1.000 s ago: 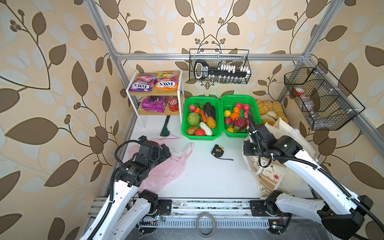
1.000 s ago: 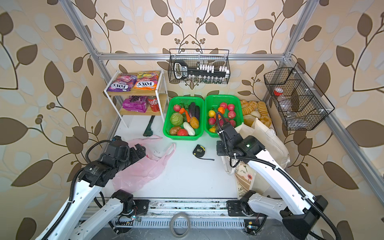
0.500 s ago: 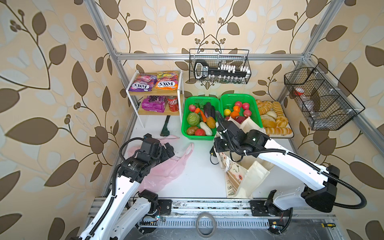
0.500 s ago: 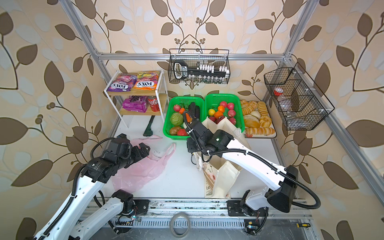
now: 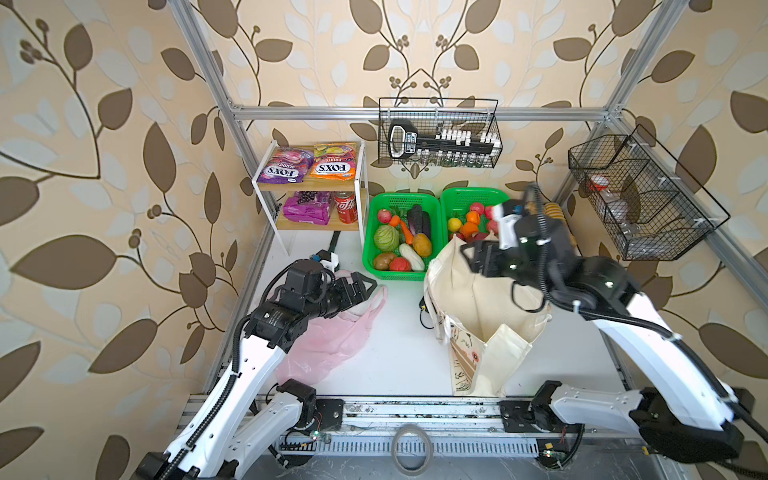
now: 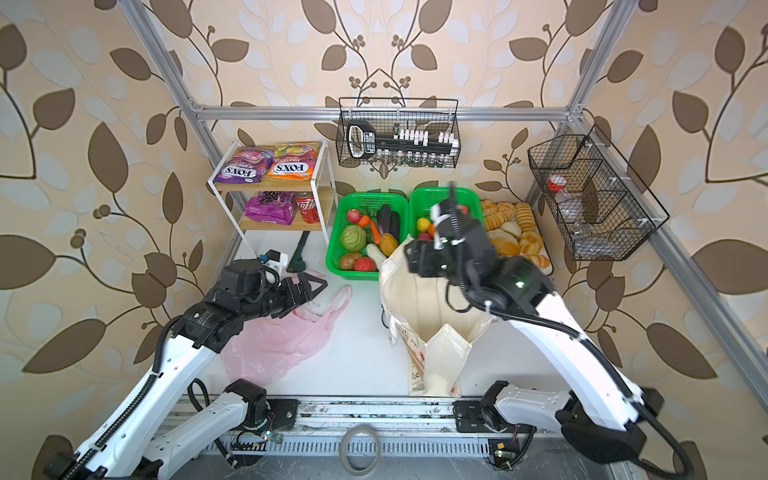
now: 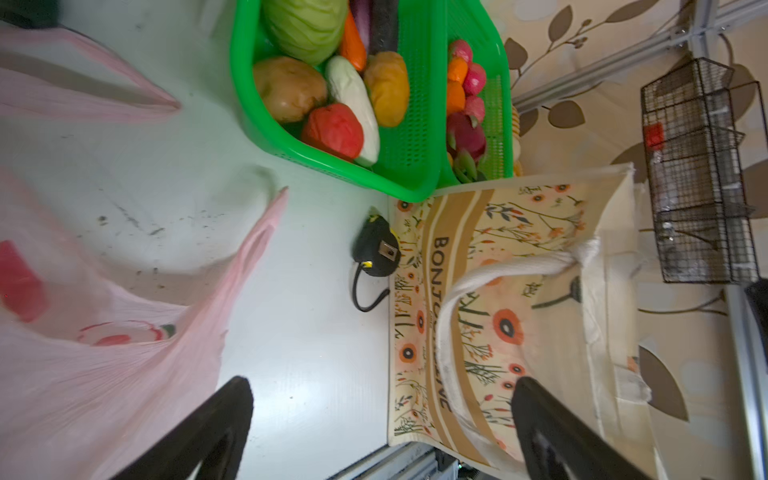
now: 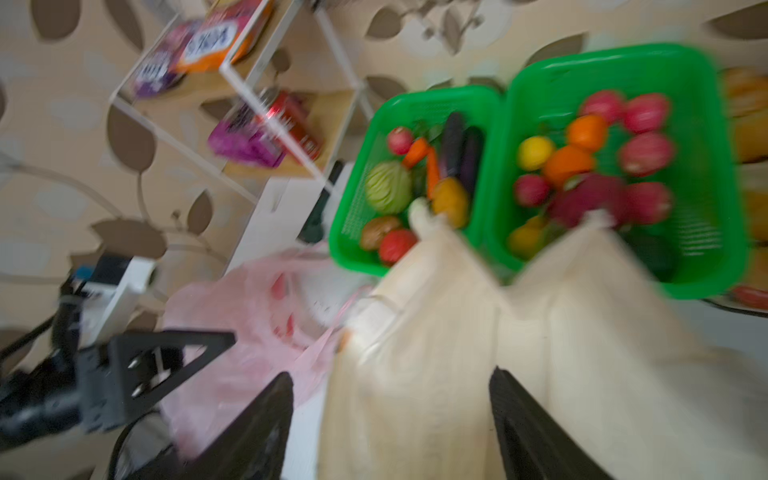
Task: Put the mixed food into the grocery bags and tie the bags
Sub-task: 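Grasp the cream tote bag handle with the right gripper and lift it upright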
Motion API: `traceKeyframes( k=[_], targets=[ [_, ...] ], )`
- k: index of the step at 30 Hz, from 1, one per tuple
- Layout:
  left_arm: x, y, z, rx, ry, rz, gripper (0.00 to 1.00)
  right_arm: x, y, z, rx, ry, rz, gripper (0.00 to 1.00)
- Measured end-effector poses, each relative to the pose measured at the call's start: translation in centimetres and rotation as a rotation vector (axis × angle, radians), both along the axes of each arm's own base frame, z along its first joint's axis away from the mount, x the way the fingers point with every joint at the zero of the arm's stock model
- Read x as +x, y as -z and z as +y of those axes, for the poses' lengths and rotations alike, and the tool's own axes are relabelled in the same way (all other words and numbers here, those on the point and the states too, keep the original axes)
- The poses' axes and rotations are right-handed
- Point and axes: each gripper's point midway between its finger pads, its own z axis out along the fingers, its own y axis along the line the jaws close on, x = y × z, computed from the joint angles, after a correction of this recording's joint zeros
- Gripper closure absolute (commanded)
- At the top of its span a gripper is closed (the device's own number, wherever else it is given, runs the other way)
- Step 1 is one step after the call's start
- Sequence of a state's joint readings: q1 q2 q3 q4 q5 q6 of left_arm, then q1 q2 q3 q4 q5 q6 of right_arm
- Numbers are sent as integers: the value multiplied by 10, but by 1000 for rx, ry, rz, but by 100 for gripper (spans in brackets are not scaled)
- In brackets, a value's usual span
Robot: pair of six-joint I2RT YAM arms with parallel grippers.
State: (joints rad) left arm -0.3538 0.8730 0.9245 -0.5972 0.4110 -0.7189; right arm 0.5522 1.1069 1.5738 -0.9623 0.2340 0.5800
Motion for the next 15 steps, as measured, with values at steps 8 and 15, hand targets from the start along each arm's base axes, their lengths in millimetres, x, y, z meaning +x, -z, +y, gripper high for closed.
traceKeyframes(
  k=[8,15],
  targets=[
    [-11,-33,-73,-30,221,-36,1,-20,81,-115,5,236,210,18],
    [1,-23,-126,18,303,1,12,-21,137,-87,69,63,378,49]
  ],
)
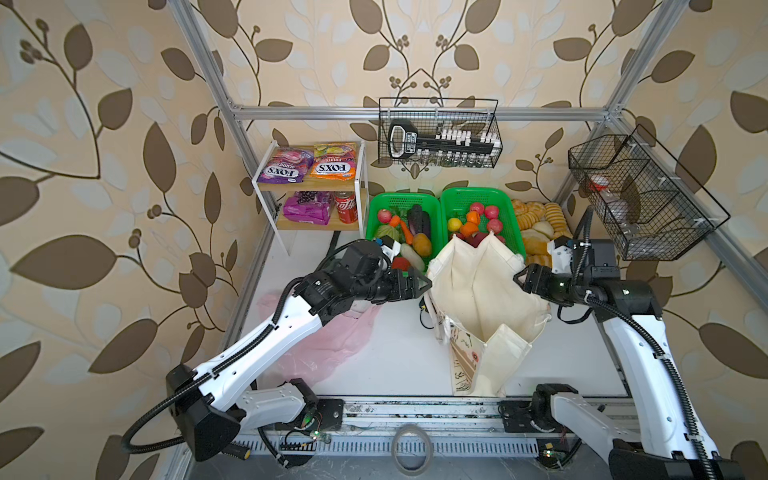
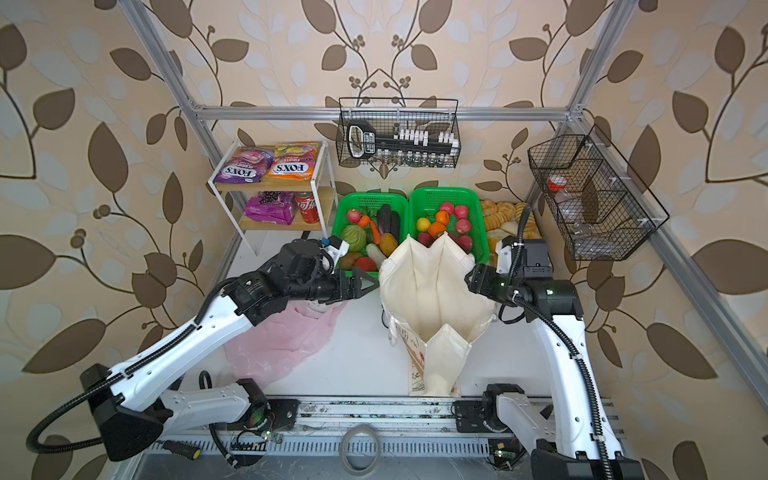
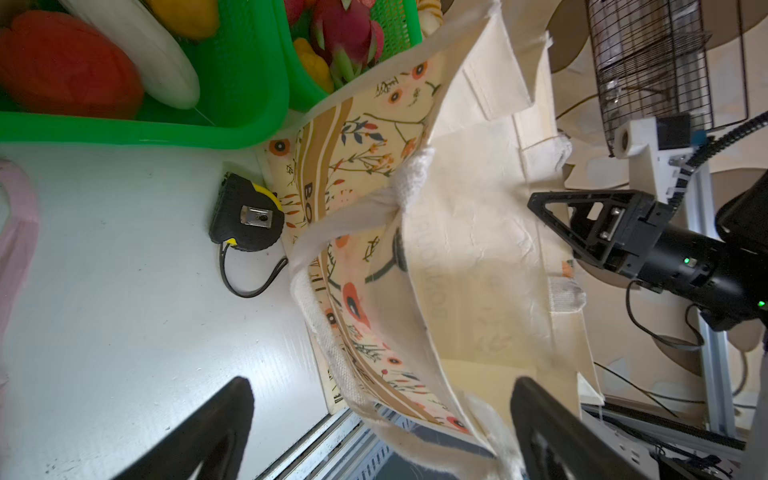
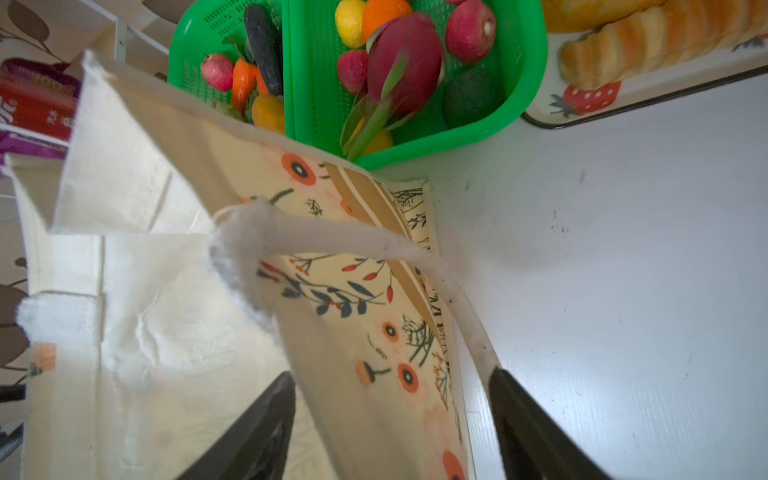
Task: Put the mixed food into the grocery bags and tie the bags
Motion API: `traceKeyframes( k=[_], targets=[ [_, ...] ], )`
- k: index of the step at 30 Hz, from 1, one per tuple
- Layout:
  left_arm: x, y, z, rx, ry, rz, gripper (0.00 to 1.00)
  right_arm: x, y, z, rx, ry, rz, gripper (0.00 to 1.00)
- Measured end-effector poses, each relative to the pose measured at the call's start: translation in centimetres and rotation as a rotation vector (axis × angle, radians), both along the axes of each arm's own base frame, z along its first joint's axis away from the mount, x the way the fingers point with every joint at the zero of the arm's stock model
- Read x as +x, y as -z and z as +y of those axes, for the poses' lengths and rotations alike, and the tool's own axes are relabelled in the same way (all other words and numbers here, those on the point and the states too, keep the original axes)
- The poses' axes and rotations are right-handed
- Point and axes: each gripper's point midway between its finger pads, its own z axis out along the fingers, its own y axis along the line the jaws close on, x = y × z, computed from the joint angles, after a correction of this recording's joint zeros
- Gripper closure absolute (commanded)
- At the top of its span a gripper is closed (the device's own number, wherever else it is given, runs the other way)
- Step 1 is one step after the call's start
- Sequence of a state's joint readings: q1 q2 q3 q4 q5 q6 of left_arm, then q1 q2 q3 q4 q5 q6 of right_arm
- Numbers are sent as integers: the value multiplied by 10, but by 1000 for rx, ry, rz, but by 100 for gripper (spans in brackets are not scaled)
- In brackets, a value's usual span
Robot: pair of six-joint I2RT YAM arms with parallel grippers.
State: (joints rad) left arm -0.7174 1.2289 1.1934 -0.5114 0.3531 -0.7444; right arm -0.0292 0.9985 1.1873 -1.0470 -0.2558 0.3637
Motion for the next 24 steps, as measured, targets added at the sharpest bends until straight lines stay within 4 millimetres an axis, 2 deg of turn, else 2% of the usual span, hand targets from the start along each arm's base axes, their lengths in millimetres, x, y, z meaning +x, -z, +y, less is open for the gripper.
traceKeyframes(
  k=[2,4,9,11,15,18,19,21,24],
  targets=[
    [9,7,-10,27,-2,11,25,2,0,1,6,-6,-6,64],
    [20,14,-17,56,-11,19,40,7,-1,2,11,-3,-31,72],
    [46,18,-31,98,-33,-3,74,19,-5,2,53,46,-102,84],
    [56,18,-35,113,-39,-22,81,23,-6,2,72,67,-132,85],
    [72,15,-42,133,-52,-58,80,30,-4,1,104,101,-170,86],
    [79,12,-43,150,-63,-84,75,35,-3,1,117,114,-190,78],
    [81,12,-42,157,-66,-92,68,36,-3,1,120,117,-195,69],
    [82,11,-41,165,-62,-105,40,37,-6,1,121,114,-211,52],
    [80,11,-40,179,-40,-126,27,35,-11,2,113,95,-230,36]
  ],
)
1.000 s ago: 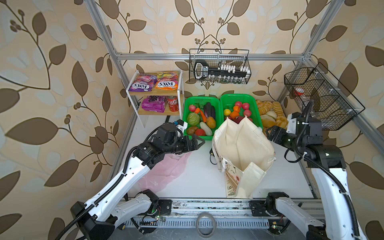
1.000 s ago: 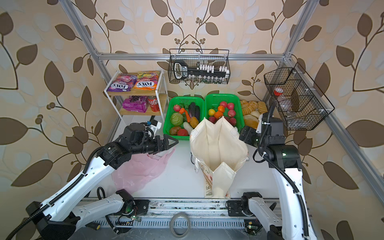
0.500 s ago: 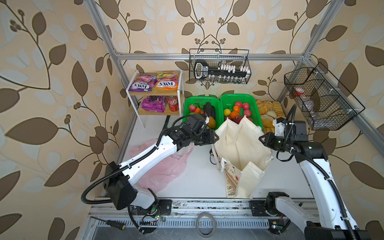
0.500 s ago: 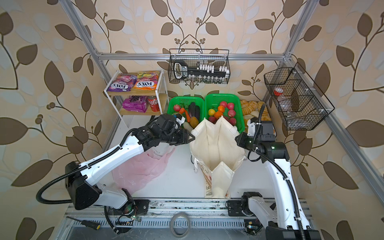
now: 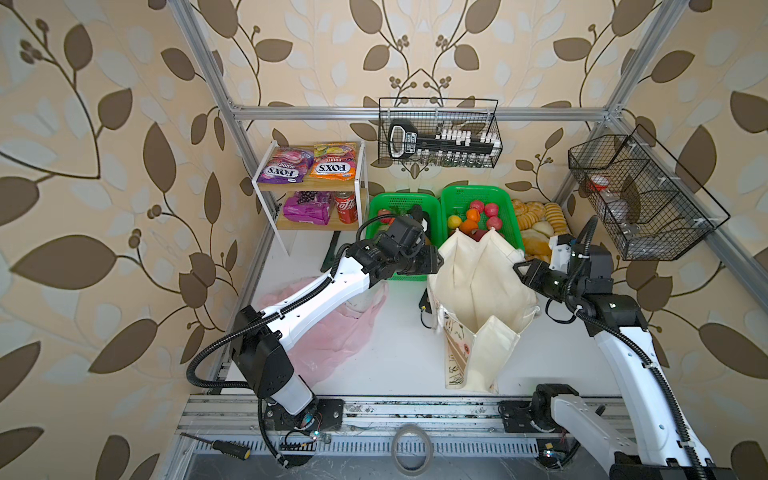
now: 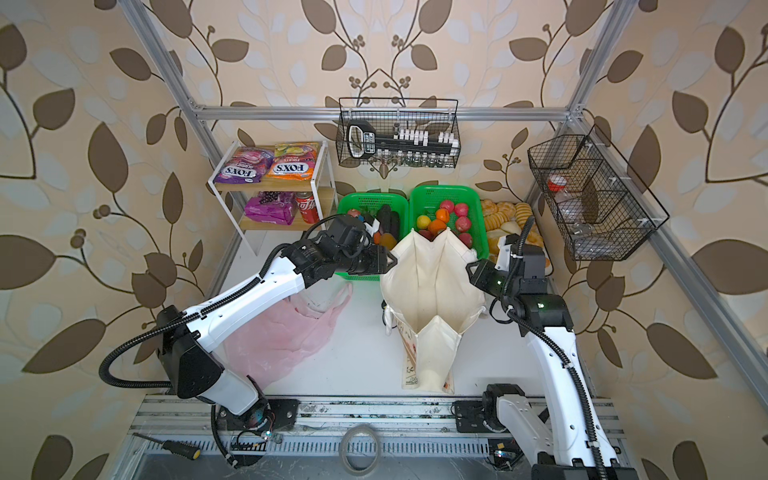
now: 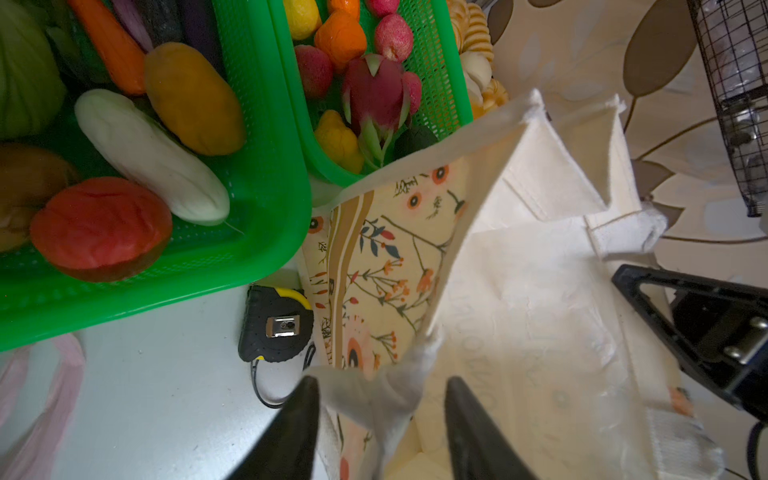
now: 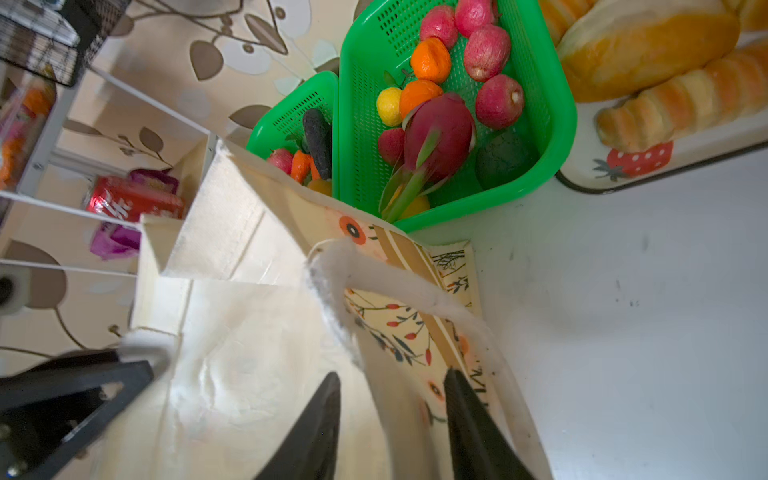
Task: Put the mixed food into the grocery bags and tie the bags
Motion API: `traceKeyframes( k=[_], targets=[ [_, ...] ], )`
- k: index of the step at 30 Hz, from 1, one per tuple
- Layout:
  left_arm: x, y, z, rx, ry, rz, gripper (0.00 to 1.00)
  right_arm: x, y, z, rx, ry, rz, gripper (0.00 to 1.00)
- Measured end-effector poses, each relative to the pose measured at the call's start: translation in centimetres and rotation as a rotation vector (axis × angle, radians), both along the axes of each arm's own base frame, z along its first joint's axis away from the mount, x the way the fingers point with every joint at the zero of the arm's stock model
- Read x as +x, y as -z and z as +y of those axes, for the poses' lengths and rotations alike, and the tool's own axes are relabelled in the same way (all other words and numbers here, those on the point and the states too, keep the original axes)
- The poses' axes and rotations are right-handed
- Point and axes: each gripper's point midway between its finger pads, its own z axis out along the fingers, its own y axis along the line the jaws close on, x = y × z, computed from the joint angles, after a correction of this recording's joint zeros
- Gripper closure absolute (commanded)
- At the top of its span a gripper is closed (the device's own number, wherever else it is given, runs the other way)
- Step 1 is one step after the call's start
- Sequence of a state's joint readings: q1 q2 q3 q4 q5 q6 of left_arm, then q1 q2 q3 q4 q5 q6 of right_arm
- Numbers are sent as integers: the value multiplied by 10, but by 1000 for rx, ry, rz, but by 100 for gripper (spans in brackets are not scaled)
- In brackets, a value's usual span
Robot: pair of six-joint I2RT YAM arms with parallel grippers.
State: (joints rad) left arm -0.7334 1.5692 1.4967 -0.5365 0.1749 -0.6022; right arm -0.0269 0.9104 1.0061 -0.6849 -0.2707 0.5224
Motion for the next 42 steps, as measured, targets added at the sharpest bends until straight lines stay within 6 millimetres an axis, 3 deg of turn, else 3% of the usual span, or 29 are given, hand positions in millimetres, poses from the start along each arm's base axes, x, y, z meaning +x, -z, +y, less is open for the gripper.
traceKeyframes(
  k=[2,5,10,11,13,15,16,19,22,27,31,42],
  targets=[
    [-4,-7,4,2,17,-36,21,-3,-4,-1,-13,-6,-14,31],
    [-17,-30,28,11,10,-153,12,-11,-17,-4,-46,-11,-56,24],
    [-33,-84,99,26,-154,-404,10,-24,-61,-5,-108,-36,-197,9],
    [-32,-99,118,20,-215,-454,11,-28,-71,-4,-126,-45,-235,8],
    [-22,-111,154,27,-337,-506,12,-34,-87,-2,-138,-65,-291,7],
    [-10,-103,199,65,-480,-521,13,-42,-104,8,-131,-116,-359,9],
    [-2,-90,228,96,-565,-515,13,-47,-114,17,-107,-165,-397,10],
    [8,-44,284,207,-713,-446,12,-59,-151,41,-42,-291,-516,11],
    [20,-12,308,254,-761,-414,12,-70,-172,61,10,-386,-590,12],
    [42,17,321,261,-752,-537,12,-82,-182,78,45,-459,-642,13],
    [69,34,305,297,-622,-626,14,-85,-180,87,73,-485,-653,14],
    [128,27,278,354,-417,-866,28,-76,-169,90,73,-457,-626,14]
  ],
)
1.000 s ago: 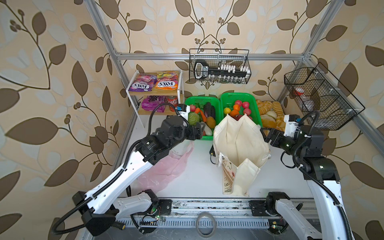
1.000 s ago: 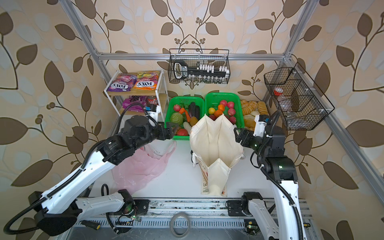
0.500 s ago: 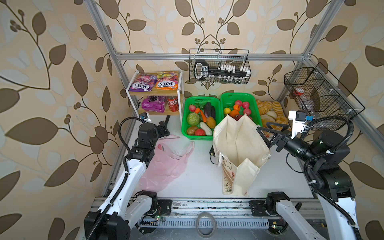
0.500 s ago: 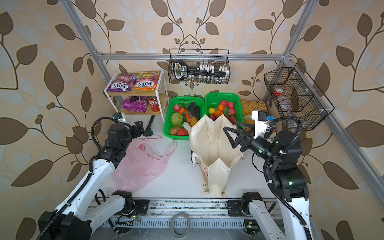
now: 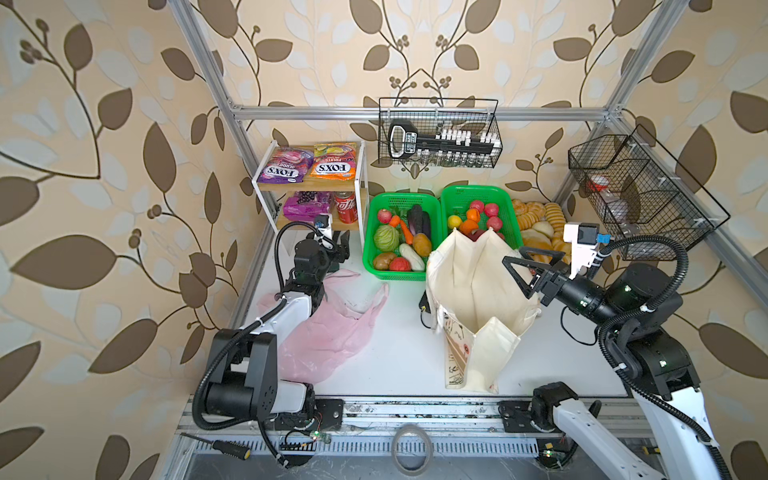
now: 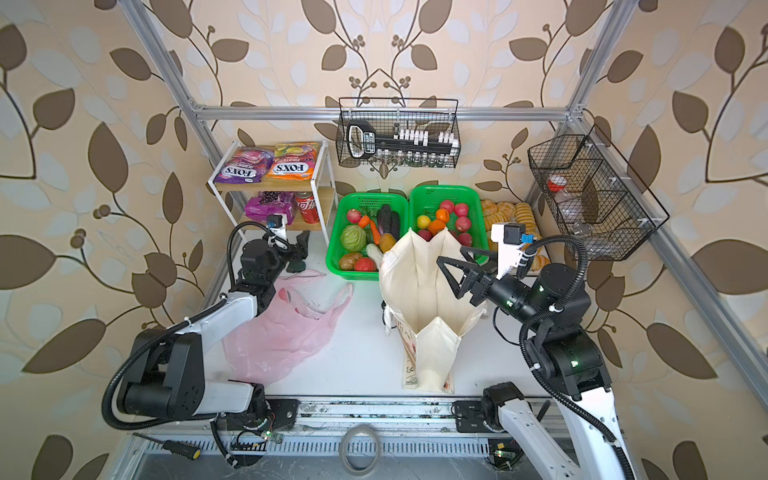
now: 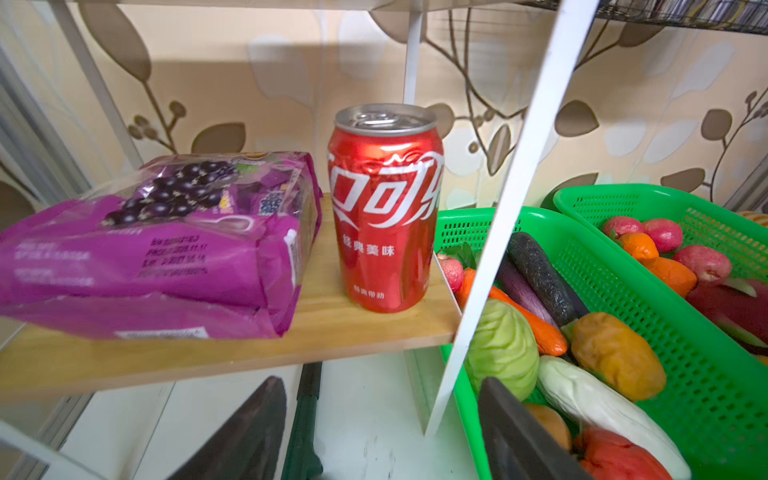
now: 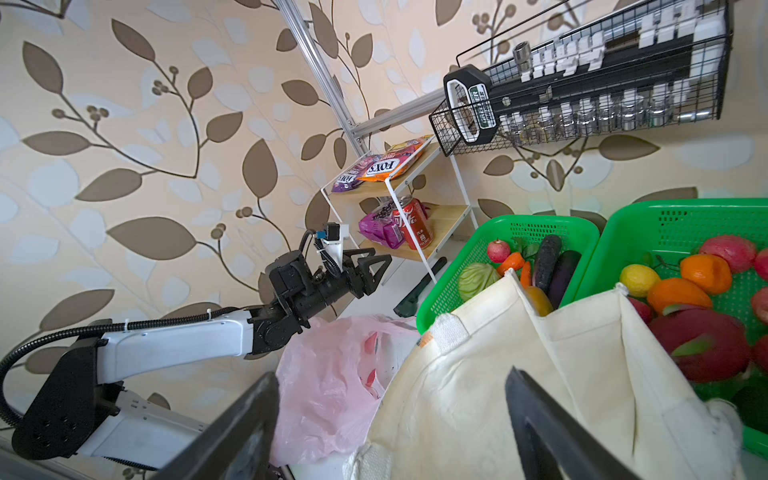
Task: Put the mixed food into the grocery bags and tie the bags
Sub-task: 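Grasp the red Coca-Cola can on the shelf with the left gripper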
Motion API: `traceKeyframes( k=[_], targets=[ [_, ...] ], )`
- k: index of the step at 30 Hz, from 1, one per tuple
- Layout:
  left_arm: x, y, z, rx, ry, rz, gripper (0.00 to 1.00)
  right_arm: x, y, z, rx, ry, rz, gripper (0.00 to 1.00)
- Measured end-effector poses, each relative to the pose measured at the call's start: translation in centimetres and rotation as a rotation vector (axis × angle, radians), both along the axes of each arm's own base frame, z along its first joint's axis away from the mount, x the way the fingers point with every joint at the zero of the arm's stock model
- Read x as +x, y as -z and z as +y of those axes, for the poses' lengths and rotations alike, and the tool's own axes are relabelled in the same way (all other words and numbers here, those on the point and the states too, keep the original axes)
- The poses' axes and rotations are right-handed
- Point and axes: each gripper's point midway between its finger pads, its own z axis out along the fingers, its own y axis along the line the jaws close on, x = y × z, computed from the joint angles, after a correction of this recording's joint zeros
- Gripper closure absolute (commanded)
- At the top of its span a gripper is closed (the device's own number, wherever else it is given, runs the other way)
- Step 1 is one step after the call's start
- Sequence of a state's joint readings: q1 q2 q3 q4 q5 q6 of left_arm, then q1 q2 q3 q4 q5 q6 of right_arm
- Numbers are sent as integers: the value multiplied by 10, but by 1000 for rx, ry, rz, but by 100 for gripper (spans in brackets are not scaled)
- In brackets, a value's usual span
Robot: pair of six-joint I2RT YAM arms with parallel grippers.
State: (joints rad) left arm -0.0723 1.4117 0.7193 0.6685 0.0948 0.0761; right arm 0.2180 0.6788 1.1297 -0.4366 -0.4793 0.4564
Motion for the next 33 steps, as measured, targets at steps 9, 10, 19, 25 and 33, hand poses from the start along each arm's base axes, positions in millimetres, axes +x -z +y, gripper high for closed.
traceKeyframes(
  k=[9,10,19,25,33],
  targets=[
    [30,10,10,-15,18,-91,25,3,13,-8,-9,56,23,14],
    [32,10,10,-21,27,-98,25,3,15,-9,-11,60,28,14],
    [46,3,-9,-65,138,-217,24,6,26,-13,-32,86,60,14],
    [52,3,-11,-87,153,-246,22,8,31,-14,-43,96,72,13],
    [62,-4,-13,-105,169,-273,21,9,35,-15,-53,102,78,13]
  ],
)
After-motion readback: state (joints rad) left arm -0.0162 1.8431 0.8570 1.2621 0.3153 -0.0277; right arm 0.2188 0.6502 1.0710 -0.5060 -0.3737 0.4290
